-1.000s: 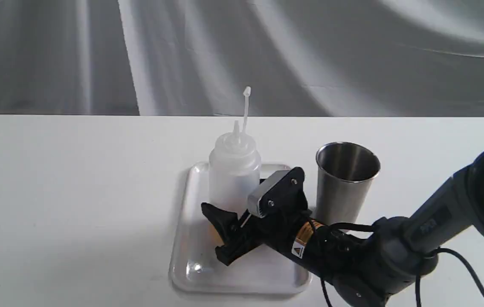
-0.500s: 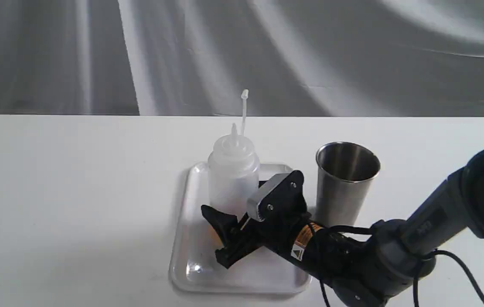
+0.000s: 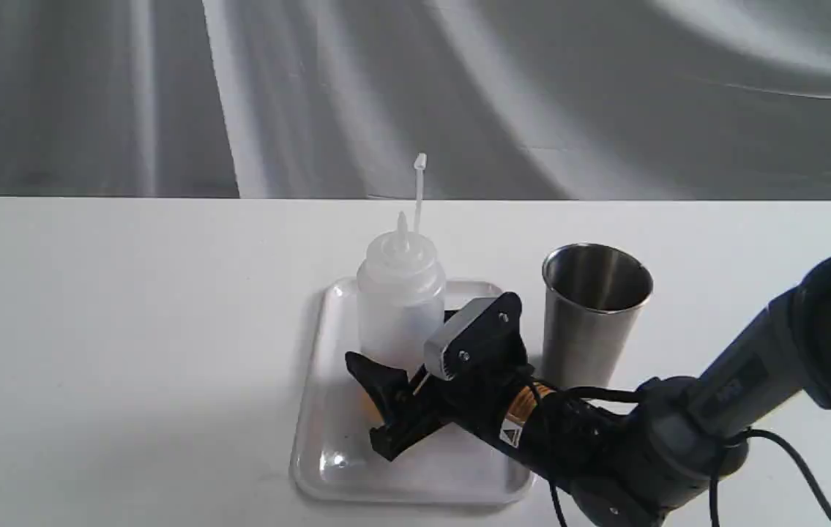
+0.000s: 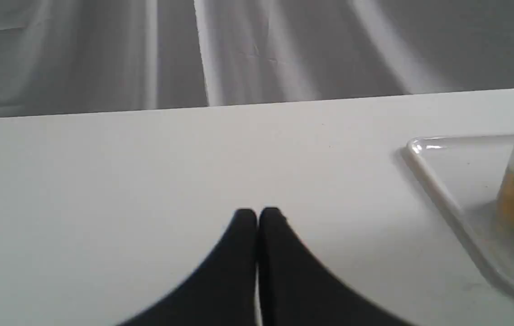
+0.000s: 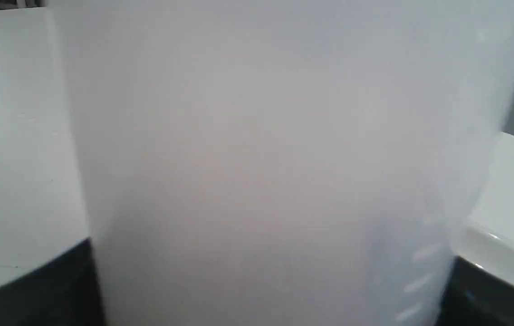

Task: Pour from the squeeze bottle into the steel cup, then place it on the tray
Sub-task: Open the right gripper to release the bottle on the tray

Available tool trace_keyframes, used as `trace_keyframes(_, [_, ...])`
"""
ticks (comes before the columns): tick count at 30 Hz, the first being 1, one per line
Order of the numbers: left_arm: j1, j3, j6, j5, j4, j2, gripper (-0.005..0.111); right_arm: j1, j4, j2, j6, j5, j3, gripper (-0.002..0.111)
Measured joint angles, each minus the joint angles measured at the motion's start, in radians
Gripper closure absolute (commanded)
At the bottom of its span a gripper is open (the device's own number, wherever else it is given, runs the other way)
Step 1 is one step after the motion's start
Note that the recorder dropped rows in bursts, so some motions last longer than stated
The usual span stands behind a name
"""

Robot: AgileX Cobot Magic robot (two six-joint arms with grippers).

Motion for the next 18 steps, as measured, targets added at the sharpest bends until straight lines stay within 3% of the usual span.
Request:
trace_keyframes(5, [0.0,0.0,0.0,0.0,0.0,0.0,0.107,0.0,0.0,0.0,0.0,0.0,0.0,0.032])
trace_keyframes(8, [0.0,0.0,0.0,0.0,0.0,0.0,0.107,0.0,0.0,0.0,0.0,0.0,0.0,0.016])
trace_keyframes(14, [0.0,0.0,0.0,0.0,0.0,0.0,0.107,0.0,0.0,0.0,0.007,0.006,0.0,0.004])
trace_keyframes(18, [0.0,0.0,0.0,0.0,0.0,0.0,0.107,0.0,0.0,0.0,0.014,0.015,0.0,0.003])
